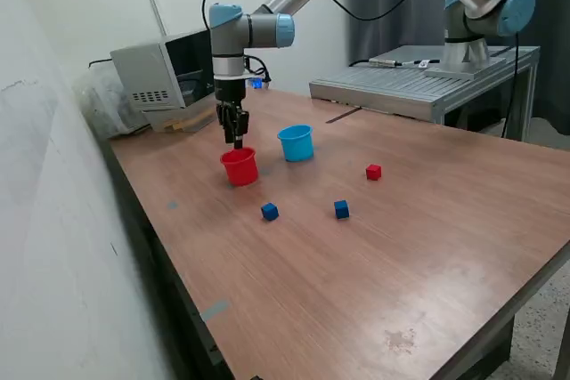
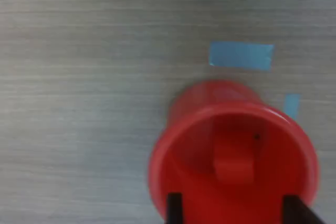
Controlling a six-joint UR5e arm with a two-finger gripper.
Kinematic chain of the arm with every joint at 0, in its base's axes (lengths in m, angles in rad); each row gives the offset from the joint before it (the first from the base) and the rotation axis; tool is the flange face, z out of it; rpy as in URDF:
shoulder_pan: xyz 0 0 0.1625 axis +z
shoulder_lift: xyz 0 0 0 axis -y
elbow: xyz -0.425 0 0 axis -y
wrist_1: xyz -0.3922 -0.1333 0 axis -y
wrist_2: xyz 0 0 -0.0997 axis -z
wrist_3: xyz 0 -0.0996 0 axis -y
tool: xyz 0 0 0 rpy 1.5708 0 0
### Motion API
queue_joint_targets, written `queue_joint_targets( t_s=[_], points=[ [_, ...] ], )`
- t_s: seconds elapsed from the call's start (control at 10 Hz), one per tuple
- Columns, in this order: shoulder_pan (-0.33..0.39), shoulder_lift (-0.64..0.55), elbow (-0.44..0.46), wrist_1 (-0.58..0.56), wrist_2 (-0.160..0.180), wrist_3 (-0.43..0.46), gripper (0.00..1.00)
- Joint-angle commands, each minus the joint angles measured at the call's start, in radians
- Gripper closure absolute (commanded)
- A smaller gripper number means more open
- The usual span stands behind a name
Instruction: Place red objects in the red bin, and blue objects in the blue bin.
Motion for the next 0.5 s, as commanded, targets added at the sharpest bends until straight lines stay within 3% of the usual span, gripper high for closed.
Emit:
queue_joint_targets(
  t_s=[0.0, 0.2, 0.4],
  points=[
    [-0.006, -0.011, 0.007, 0.006, -0.018, 0.005, 0.0],
    [0.012, -0.098, 0.03, 0.209, 0.019, 0.051, 0.0],
    [0.076, -0.215, 0.144, 0.237, 0.039, 0.046, 0.0]
  ],
)
